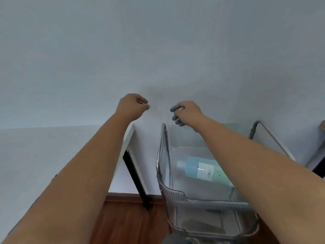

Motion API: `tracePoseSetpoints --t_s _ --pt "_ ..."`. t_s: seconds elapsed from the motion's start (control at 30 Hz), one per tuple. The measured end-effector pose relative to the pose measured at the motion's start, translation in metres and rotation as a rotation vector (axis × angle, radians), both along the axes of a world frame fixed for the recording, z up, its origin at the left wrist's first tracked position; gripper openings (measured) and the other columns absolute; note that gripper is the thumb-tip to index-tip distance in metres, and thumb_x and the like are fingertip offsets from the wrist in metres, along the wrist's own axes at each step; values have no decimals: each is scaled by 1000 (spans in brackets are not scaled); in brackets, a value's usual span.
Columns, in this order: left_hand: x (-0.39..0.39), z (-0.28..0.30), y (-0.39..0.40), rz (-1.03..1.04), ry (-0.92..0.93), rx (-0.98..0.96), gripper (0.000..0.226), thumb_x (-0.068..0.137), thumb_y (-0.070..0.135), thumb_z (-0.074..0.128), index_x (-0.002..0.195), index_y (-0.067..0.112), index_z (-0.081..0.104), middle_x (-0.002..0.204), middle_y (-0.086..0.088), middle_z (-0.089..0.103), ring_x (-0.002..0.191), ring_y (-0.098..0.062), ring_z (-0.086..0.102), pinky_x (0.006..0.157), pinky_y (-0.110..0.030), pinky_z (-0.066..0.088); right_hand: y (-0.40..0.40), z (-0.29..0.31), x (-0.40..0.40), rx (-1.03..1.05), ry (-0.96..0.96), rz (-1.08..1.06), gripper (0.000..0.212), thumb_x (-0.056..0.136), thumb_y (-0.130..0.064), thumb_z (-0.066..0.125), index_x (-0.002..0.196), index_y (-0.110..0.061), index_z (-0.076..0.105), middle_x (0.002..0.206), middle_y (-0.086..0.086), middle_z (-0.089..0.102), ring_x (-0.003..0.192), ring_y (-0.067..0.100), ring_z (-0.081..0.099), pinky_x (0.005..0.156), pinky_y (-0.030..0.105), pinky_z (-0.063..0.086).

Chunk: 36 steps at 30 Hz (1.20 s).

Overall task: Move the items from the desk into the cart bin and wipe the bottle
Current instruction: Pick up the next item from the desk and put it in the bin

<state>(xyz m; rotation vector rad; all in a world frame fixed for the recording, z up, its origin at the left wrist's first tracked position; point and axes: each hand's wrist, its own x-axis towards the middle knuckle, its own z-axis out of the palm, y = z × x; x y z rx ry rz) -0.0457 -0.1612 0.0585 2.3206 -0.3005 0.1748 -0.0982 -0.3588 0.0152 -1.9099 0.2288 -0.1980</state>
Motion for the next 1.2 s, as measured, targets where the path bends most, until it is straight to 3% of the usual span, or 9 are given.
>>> tracePoseSetpoints --t_s 0.17,0.33,0.4,0.5,0.73,0.83,1.0,1.1,1.2 --pt "15 -15 107 209 114 37 21 82 22 75 102 18 72 98 -3 70 86 -17 63 77 -29 47 74 0 20 13 0 167 26 84 -4 47 89 -16 69 77 13 71 59 18 64 58 24 56" --pt "20 -51 163 310 232 106 30 82 23 75 110 11 72 113 -7 69 108 -27 62 88 -30 45 126 -24 42 47 154 210 23 80 -3 51 95 -12 66 82 12 64 69 24 59 77 36 53" --pt "23 -63 173 312 265 103 27 84 24 74 107 11 72 101 -5 67 105 -28 61 85 -29 43 140 -35 49 62 218 211 25 81 -3 53 101 -2 66 81 13 58 70 26 53 68 35 47" --pt "32 -77 177 296 273 109 12 88 27 69 86 19 61 76 3 54 87 -21 53 78 -27 38 155 -47 60 136 276 175 21 81 -8 57 100 0 64 83 13 53 73 25 49 67 35 42" --pt "58 -85 166 238 293 196 20 93 33 63 92 15 71 93 -6 64 98 -29 64 92 -36 48 177 -64 83 347 365 131 34 90 -15 57 121 1 58 100 17 63 83 22 55 90 35 53" --pt "67 -88 158 225 300 169 24 92 33 65 102 13 74 105 -10 71 101 -28 64 90 -35 49 180 -70 94 317 331 81 35 88 -20 64 118 -2 59 92 11 60 78 23 57 85 36 54" --pt "78 -93 140 193 286 111 37 87 30 71 119 10 68 120 -9 67 107 -25 61 83 -32 48 181 -72 103 359 328 40 43 83 -4 68 117 -11 44 114 17 62 93 27 62 85 40 56" --pt "81 -90 131 197 264 121 38 85 27 72 120 13 65 118 -7 66 97 -20 58 85 -32 47 177 -70 104 500 331 5 49 82 5 65 122 -12 43 115 17 60 89 24 60 73 33 57" --pt "80 -85 124 224 242 110 50 84 19 71 130 19 53 101 -3 63 91 -18 60 92 -37 49 175 -69 103 562 345 -20 57 83 5 61 132 -15 38 119 16 57 86 22 56 71 31 54"
